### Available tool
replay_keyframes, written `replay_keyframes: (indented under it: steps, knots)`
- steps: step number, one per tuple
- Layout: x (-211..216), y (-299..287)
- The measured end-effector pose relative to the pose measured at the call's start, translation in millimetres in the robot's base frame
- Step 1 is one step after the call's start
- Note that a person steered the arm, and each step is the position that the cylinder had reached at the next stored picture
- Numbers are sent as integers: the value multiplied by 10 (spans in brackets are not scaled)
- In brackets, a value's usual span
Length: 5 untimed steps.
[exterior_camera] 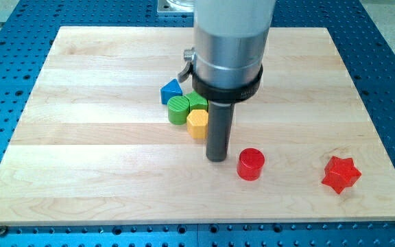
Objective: Push the red blocks to the bottom right side of the board
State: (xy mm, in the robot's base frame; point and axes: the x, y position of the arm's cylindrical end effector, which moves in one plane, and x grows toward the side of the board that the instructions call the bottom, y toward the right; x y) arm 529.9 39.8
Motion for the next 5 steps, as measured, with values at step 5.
replay_keyframes:
  steps: [5]
  knots:
    - [319,682]
